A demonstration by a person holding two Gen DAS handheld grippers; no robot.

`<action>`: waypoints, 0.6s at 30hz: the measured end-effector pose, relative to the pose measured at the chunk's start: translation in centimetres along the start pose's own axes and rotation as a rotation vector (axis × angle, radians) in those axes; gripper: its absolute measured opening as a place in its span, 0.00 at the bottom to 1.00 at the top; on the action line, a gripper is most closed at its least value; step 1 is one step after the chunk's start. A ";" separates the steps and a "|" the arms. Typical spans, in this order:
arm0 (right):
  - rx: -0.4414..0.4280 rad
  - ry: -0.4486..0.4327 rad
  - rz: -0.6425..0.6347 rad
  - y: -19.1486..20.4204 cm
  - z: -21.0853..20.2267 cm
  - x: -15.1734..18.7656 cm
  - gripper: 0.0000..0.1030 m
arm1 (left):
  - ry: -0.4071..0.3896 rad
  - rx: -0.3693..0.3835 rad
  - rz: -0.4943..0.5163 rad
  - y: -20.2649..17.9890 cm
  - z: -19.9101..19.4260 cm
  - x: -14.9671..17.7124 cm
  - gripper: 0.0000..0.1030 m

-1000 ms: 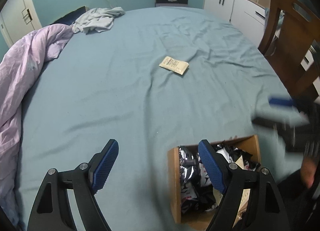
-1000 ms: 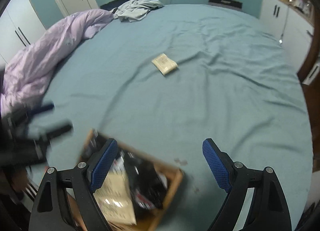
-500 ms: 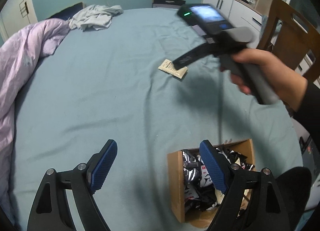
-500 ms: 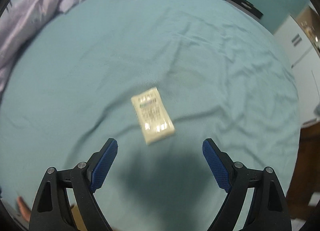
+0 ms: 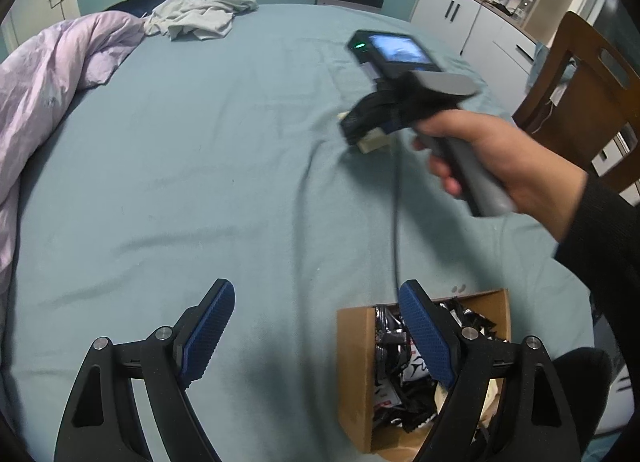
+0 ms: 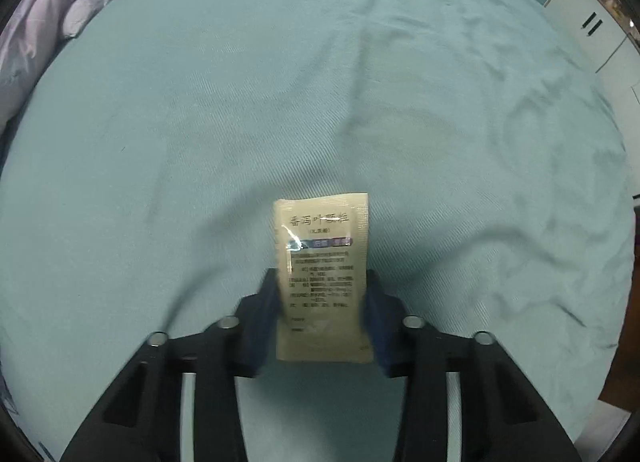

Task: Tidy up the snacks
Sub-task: 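Reach the right tool to the last beige sachet and grasp it, then lower the beige sachet into the cardboard box and open the right tool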

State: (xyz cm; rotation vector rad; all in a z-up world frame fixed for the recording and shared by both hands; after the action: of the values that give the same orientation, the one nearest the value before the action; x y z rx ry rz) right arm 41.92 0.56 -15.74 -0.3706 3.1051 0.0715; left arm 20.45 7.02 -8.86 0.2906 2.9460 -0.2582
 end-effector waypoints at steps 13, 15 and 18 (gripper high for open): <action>-0.313 -0.298 0.026 -3.9 -16.2 16.1 0.32 | -0.064 -0.089 0.040 -1.1 -2.1 1.4 0.83; -0.362 -0.327 0.019 -4.2 -18.1 19.3 0.32 | -0.076 -0.140 0.053 -1.3 -2.3 1.7 0.83; -0.361 -0.362 0.010 -4.6 -19.2 24.0 0.32 | -0.116 -0.197 0.100 -2.4 -3.5 2.3 0.83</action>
State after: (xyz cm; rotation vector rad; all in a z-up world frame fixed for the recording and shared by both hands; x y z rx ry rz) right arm 19.53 -10.44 2.75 -0.3049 2.7261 0.6294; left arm 17.22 5.78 -5.46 0.3802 2.8039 0.0275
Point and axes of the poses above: each gripper's, at about its wrist camera, not at the fingertips, and z roughly the way its jaws point, y to its left, x to its underside, the point moved 9 cm from there along z, roughly the way its jaws point, and after that the axes turned 15 degrees about y, right-handed, at the moved point
